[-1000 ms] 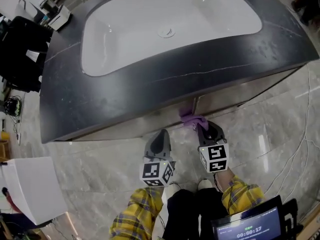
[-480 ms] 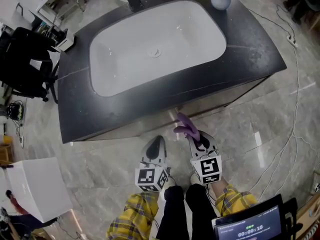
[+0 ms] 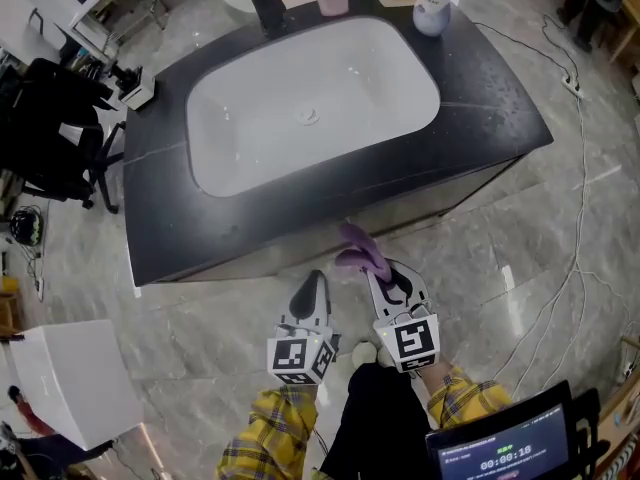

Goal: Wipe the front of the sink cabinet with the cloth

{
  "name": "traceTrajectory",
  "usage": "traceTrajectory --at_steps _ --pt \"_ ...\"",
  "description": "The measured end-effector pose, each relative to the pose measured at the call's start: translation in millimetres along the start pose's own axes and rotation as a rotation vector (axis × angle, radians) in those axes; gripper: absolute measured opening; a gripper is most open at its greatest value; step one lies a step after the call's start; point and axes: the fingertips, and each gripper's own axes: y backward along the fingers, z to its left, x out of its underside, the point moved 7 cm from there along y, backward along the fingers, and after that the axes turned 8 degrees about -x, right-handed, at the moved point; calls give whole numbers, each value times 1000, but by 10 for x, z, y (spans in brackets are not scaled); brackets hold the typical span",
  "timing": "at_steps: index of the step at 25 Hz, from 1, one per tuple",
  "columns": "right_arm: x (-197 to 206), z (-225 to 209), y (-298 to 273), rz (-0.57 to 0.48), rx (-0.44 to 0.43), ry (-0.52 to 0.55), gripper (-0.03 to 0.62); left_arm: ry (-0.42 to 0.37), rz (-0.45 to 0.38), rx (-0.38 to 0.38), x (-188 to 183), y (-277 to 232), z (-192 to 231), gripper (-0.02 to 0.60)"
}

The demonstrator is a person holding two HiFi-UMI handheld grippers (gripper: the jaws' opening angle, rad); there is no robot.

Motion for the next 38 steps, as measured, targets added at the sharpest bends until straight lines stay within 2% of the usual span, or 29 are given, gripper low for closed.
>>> traceTrajectory --at_steps 11,17,25,34,38 --pt "-172 -227 -50 -55 67 20 40 -45 -62 46 -223 -209 -113 8" --pt "-305 -516 -94 -94 39 13 40 -48 -88 7 -273 -298 -318 8" --pt "-278 -1104 50 -105 18 -5 40 -28 -106 -47 -243 -540 -747 8" --pt "-132 -1849 359 -100 60 -31 40 -31 -99 -59 -179 -807 -1273 8" --pt "-108 -2203 536 -108 105 -48 40 -33 -100 -49 -183 -920 -1521 8"
